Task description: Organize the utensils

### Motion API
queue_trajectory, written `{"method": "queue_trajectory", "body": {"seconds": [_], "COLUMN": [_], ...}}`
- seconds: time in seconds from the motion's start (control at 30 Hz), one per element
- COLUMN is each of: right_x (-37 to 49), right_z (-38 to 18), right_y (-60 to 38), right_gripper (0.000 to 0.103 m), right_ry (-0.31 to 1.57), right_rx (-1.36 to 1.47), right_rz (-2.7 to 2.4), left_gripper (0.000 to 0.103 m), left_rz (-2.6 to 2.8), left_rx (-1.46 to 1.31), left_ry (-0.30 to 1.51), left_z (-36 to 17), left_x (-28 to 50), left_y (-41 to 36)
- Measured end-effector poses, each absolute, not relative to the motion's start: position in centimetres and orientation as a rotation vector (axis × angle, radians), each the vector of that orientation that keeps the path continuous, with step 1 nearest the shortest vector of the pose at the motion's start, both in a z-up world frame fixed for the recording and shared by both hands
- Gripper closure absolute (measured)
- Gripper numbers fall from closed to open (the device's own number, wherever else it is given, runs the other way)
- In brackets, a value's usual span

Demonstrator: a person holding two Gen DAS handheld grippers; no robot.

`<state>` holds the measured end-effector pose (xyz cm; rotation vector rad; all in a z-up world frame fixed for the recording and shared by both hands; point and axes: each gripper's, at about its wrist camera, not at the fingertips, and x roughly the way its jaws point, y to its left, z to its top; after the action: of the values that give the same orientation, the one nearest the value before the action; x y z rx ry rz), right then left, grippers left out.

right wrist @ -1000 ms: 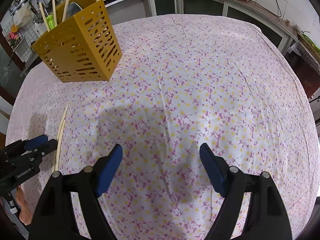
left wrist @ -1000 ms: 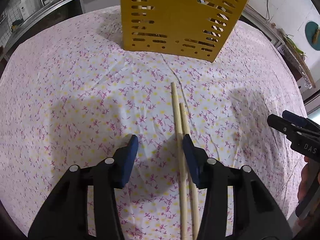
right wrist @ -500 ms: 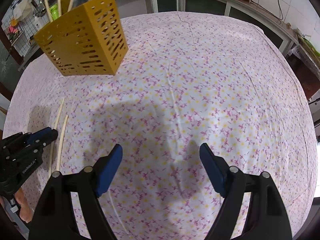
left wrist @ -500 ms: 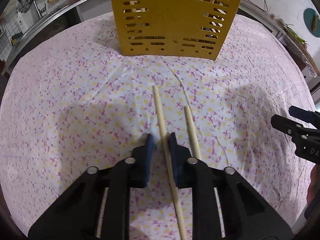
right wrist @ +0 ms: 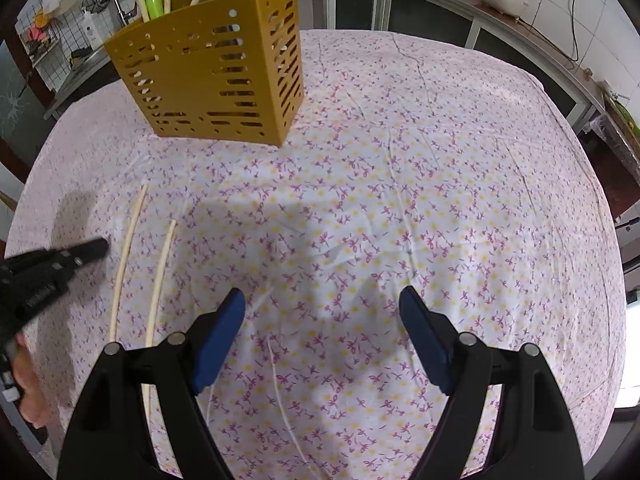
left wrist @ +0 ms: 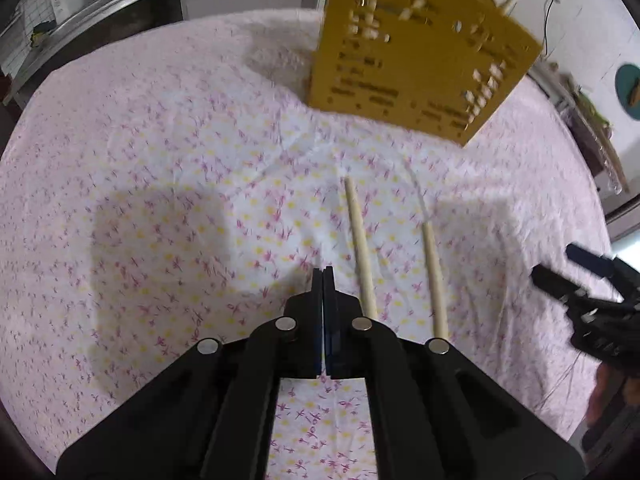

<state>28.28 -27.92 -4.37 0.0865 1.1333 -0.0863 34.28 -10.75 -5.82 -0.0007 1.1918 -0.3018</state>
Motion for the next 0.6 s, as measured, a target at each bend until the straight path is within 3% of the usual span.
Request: {"method": "queue_trajectory", "body": {"seconds": [0.6], "right_x": [28.4], "right_z": [-5.7], "right_y": [-30.5], "right_gripper": [0.025], "right_ry": [1.146], "right_rx": [0.146], "right_rz": [-0.097], "left_gripper": [0.101], "left_rz": [-0.316], "left_rx": [0.092], "left_ry": [1.220], "left_z": [-6.1], "left_x": [34.6], "left_y": [-17.2]}}
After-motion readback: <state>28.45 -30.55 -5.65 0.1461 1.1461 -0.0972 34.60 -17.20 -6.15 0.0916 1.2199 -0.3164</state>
